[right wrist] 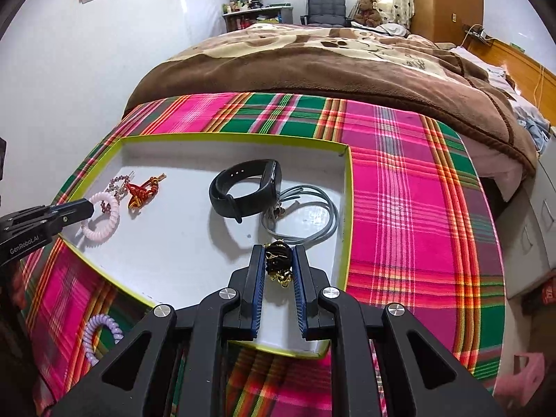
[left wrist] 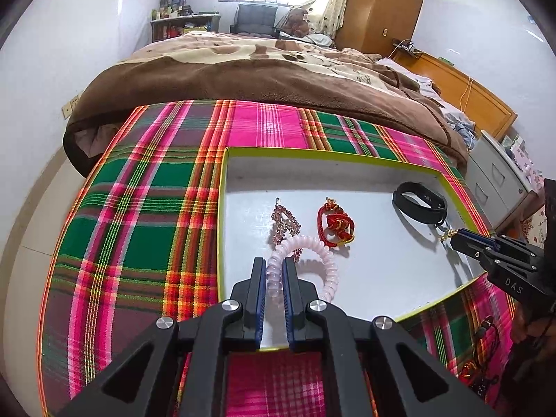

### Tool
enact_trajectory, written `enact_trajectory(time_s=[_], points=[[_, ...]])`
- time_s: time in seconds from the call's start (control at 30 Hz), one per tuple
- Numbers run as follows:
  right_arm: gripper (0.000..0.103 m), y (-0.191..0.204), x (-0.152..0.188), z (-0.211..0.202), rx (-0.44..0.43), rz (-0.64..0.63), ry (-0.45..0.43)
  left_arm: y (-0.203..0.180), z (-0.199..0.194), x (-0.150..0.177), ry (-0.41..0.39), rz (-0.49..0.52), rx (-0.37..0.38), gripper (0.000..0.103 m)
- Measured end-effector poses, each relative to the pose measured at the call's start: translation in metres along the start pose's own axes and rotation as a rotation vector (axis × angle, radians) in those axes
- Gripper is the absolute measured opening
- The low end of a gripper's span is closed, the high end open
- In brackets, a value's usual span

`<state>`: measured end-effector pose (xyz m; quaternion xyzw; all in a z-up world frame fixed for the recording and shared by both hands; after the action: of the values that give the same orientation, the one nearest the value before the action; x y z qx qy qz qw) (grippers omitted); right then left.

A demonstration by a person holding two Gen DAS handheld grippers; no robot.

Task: Organize jewelry
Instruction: 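Carry the pink bracelet and gold charm over the tray with both tools, then open both tools to drop the pink bracelet and gold charm in the tray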

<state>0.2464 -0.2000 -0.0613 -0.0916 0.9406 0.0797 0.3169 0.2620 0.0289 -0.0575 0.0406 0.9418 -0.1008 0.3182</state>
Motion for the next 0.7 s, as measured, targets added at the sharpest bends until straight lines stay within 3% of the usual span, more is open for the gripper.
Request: enact_trajectory(time_s=[0.43, 0.57, 0.7], points=[[0.018, 0.0078, 0.0019, 0.0023, 0.014, -0.033, 0.001, -0.0021, -0.0017, 0.0014, 0.004, 0.001, 0.005, 0.009], [0.022, 0.0069, 0.0016, 0.0011, 0.013, -0.021, -0.005, -0.0024, -0.0044, 0.0027, -0.003, 0.003, 0.013, 0.014], [0.035, 0.0047, 0.0012, -0.0012, 0.008, -0.009, -0.012, -0.0025, -0.0088, 0.0035, -0.009, 0.004, 0.005, 0.016]])
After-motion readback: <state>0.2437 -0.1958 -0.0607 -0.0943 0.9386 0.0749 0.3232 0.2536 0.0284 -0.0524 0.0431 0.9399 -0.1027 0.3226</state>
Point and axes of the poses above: each gripper's, at about its wrist camera, not at the fingertips, and z roughly the way its jaws point, y to its left, x to its underside, the point moved 4 cm from there along z, roughly the way its jaws point
